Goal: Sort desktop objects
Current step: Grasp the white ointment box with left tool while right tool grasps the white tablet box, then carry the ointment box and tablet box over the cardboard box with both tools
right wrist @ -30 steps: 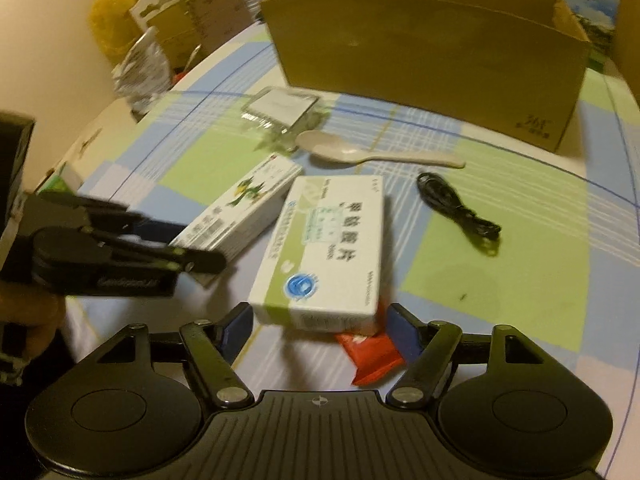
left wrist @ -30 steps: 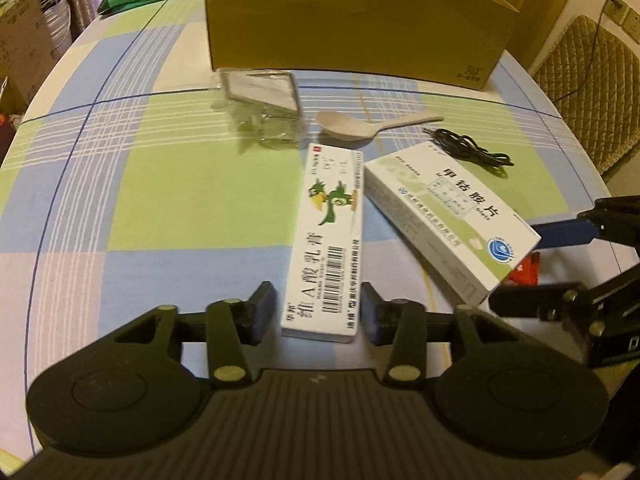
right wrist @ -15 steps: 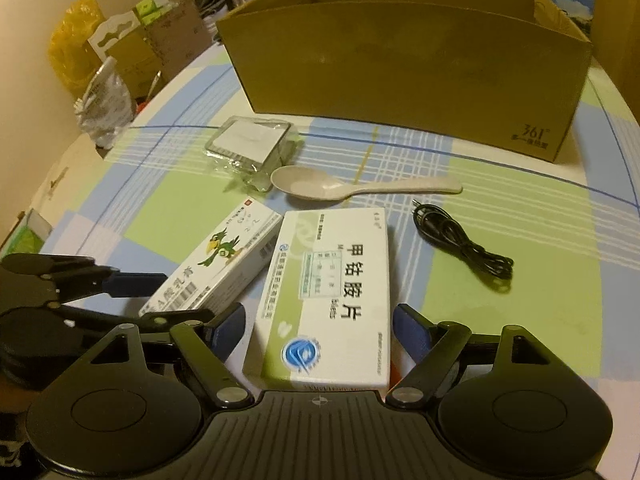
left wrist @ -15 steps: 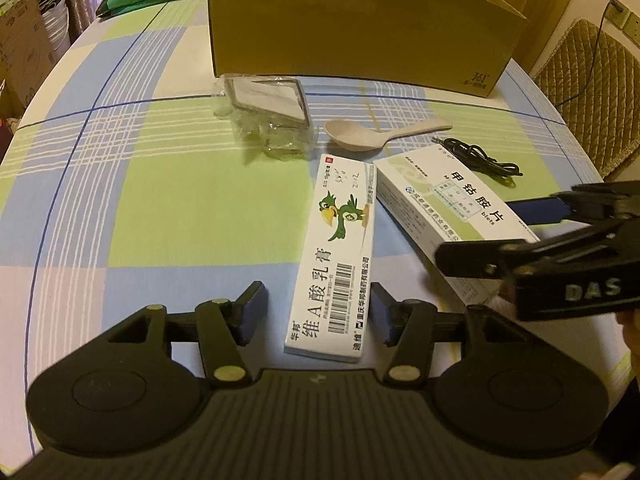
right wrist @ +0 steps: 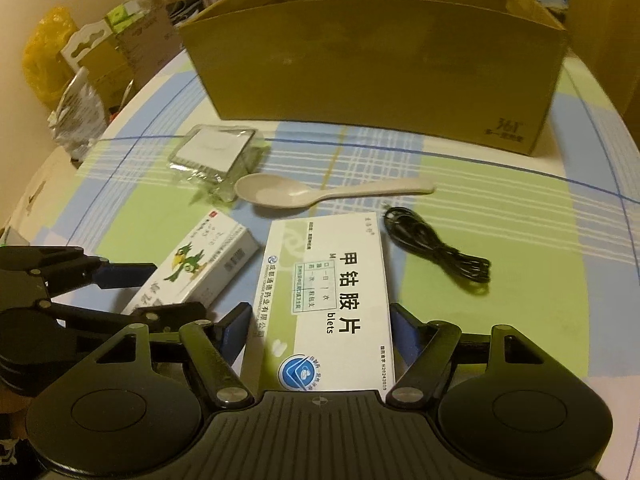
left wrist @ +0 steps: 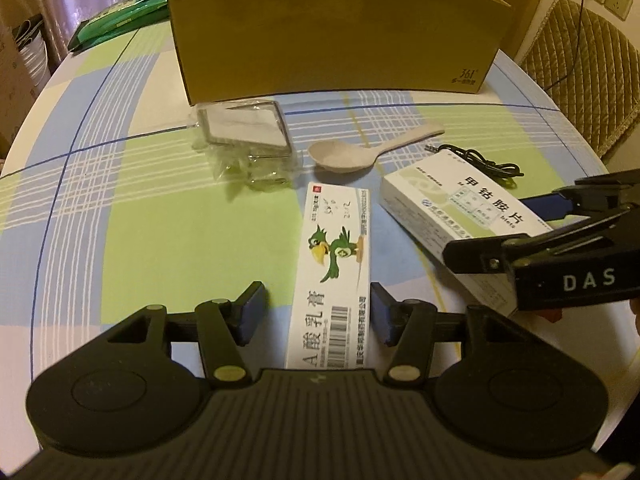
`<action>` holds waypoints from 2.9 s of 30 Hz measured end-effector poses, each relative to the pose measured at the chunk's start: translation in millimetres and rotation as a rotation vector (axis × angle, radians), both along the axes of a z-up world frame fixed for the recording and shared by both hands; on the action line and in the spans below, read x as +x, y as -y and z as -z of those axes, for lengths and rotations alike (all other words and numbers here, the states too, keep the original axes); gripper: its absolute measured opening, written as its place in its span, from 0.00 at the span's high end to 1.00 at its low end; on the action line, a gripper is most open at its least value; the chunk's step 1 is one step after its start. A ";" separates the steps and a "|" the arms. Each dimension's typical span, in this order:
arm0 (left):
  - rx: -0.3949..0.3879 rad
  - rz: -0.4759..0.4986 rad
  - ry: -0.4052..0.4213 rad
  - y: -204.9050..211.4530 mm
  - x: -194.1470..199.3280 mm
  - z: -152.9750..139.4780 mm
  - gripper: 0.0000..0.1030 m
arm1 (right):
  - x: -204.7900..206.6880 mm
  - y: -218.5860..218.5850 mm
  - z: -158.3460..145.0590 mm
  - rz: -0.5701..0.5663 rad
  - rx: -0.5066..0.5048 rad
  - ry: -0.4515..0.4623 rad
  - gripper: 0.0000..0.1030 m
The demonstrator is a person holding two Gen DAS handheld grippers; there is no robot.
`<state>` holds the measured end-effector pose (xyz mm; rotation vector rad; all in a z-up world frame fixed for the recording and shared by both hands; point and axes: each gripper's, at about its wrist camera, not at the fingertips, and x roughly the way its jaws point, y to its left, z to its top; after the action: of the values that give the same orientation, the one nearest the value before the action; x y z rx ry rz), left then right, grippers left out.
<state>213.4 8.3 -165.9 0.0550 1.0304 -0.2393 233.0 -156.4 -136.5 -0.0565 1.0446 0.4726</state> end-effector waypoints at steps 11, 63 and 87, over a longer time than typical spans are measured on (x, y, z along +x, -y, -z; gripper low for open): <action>0.035 0.022 0.012 7.8 -1.1 1.0 0.64 | -0.4 -5.1 2.7 -0.019 -0.049 0.023 0.32; -0.006 0.032 0.166 4.9 -35.0 -83.2 0.68 | -46.2 22.5 -80.4 0.081 0.010 0.181 0.34; -0.004 0.072 0.322 12.9 115.1 -179.3 0.68 | 87.4 23.0 -149.7 0.069 0.007 0.303 0.34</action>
<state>328.5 -4.6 13.4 0.1236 0.7084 -0.2878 320.4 -179.4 13.2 -0.0833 0.7448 0.3907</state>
